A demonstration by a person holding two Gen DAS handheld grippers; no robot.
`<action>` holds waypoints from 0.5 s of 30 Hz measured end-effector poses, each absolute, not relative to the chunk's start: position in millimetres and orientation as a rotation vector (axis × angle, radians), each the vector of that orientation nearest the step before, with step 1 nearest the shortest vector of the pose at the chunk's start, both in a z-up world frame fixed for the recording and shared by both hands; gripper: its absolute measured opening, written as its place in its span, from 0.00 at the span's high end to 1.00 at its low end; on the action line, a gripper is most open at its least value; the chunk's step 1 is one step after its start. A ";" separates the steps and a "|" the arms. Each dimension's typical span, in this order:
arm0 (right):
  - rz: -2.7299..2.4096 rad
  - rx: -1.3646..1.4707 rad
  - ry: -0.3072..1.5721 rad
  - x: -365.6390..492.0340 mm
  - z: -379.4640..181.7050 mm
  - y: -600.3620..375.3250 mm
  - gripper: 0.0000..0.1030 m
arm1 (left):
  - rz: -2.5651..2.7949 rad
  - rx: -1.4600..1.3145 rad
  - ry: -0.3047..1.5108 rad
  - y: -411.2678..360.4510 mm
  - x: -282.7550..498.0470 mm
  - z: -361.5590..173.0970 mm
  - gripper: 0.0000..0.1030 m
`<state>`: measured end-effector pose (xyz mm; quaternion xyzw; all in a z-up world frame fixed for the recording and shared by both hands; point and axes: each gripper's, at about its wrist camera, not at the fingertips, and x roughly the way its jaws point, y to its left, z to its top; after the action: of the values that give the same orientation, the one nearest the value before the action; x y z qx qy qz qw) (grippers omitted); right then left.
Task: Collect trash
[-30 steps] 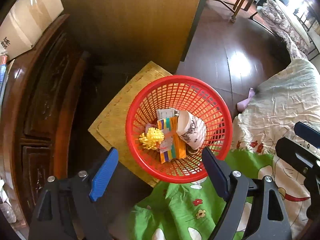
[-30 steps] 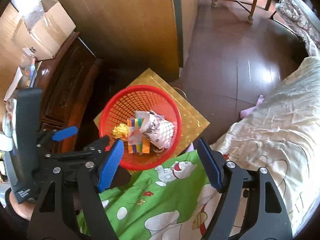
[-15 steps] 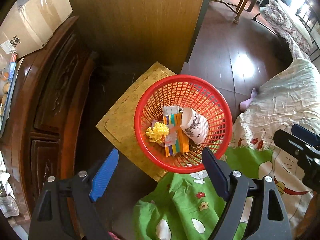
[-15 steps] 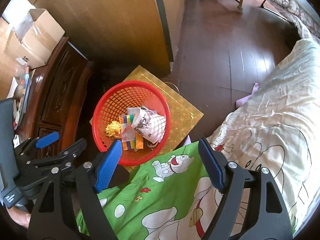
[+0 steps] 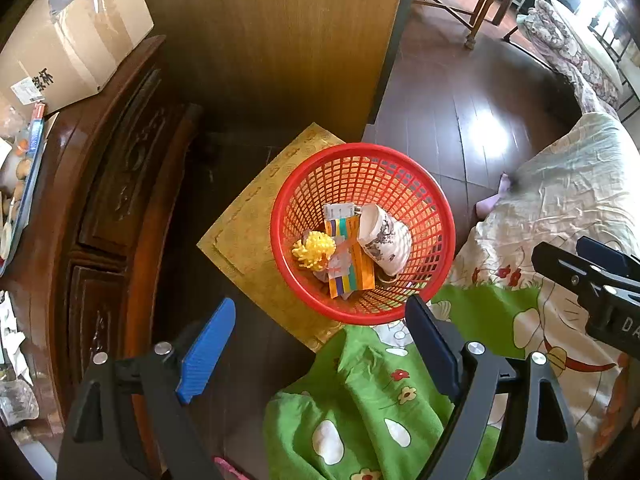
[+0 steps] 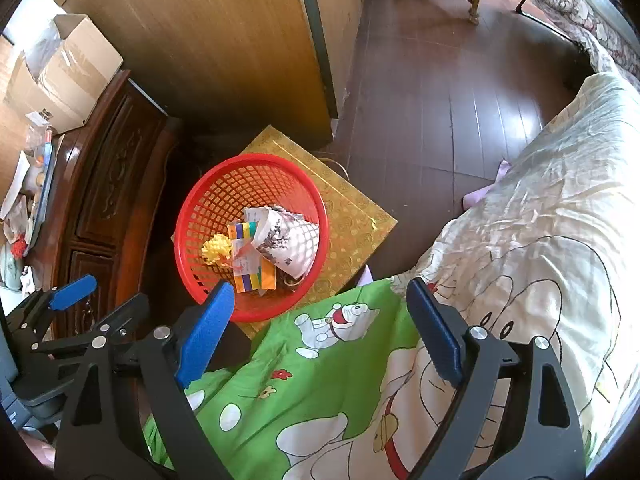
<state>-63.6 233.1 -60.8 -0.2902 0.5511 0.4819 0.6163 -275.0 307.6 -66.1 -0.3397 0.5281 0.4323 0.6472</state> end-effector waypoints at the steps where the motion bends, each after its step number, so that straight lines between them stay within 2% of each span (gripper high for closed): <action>1: 1.108 -0.669 1.269 -63.1 -60.7 232.8 0.13 | 0.986 -0.772 1.202 306.7 -275.9 -65.5 0.17; 15: 1.103 -0.674 1.249 -64.2 -58.7 230.0 0.08 | 1.023 -0.771 1.196 296.7 -279.8 -54.0 0.14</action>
<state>-64.2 230.0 -58.7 -0.2936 0.5436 0.4801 0.6227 -279.8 296.7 -54.0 -0.3382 0.5242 0.4485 0.6400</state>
